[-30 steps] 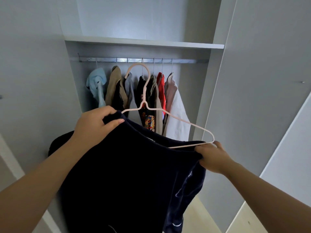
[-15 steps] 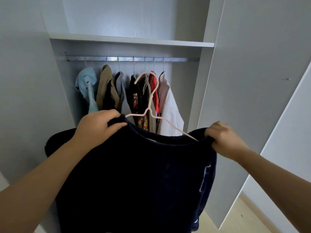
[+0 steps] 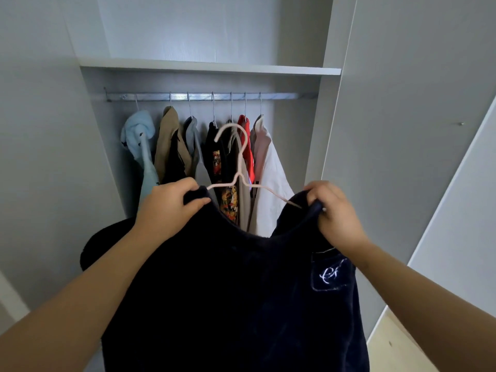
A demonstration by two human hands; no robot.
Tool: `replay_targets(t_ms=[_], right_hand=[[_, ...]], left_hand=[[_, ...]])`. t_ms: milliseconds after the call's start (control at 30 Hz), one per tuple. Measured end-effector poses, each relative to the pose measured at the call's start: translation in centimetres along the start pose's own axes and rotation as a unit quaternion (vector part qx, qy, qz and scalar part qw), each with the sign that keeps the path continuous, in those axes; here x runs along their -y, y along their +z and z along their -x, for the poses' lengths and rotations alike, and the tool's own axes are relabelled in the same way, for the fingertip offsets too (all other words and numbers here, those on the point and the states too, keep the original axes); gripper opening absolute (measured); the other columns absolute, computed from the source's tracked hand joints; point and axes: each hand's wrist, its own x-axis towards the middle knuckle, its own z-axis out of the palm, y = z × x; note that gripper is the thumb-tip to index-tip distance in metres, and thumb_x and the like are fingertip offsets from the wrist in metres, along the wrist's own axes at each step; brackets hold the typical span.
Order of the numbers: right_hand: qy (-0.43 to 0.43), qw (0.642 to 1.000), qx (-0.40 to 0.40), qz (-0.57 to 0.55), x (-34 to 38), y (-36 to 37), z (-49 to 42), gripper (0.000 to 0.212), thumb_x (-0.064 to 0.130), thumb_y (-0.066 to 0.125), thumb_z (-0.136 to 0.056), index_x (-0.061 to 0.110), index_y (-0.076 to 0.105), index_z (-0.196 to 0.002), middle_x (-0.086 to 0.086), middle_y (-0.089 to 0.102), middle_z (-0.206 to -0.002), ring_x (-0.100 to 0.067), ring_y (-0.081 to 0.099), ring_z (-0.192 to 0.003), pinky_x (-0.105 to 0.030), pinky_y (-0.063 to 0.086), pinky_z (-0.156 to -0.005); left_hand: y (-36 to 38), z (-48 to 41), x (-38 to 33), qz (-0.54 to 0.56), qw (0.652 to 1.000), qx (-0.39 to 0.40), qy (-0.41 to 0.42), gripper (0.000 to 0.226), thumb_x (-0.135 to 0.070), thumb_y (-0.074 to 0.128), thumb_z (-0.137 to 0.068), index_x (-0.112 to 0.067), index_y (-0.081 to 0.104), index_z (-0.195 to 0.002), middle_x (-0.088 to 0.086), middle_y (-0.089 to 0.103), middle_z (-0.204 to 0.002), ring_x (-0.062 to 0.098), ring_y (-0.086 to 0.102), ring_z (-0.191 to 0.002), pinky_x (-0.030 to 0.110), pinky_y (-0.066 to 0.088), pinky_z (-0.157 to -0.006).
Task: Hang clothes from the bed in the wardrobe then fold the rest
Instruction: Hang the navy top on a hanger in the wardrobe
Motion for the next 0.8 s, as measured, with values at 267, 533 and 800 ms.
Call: replay_targets(t_ms=[267, 533, 800], right_hand=[[0.102, 0.988, -0.095, 0.061, -0.1, -0.2, -0.5, 0.035, -0.023, 0.038, -0.063, -0.001, 0.059, -0.078, -0.013, 0.051, -0.094, -0.033, 0.047, -0.091, -0.024, 0.031, -0.078], [-0.037, 0.992, -0.033, 0.114, 1.6, 0.9, -0.2, 0.036, -0.007, 0.051, -0.063, 0.008, 0.064, -0.093, -0.012, 0.058, -0.099, -0.038, 0.052, -0.088, -0.039, 0.037, -0.076], [0.275, 0.960, 0.059, -0.002, -0.6, -0.4, -0.3, 0.015, 0.025, 0.063, -0.071, 0.024, 0.049, -0.065, 0.006, 0.055, -0.062, -0.016, 0.052, -0.063, -0.026, 0.037, -0.053]], left_hand=[[-0.6, -0.1, -1.2, -0.129, 0.980, -0.146, 0.049, 0.019, -0.025, 0.069, -0.081, -0.007, 0.064, -0.086, 0.011, 0.059, -0.070, 0.033, 0.058, -0.057, 0.026, 0.034, -0.047], [0.8, 0.2, -3.4, 0.035, 0.995, -0.069, 0.060, 0.014, -0.021, 0.072, -0.079, -0.014, 0.070, -0.090, -0.003, 0.066, -0.080, 0.014, 0.060, -0.072, 0.023, 0.040, -0.055], [-0.6, -0.7, -0.3, 0.146, 0.977, 0.116, 0.108, 0.034, -0.015, 0.071, -0.080, -0.041, 0.063, -0.099, -0.040, 0.061, -0.087, -0.019, 0.056, -0.088, -0.003, 0.037, -0.076]])
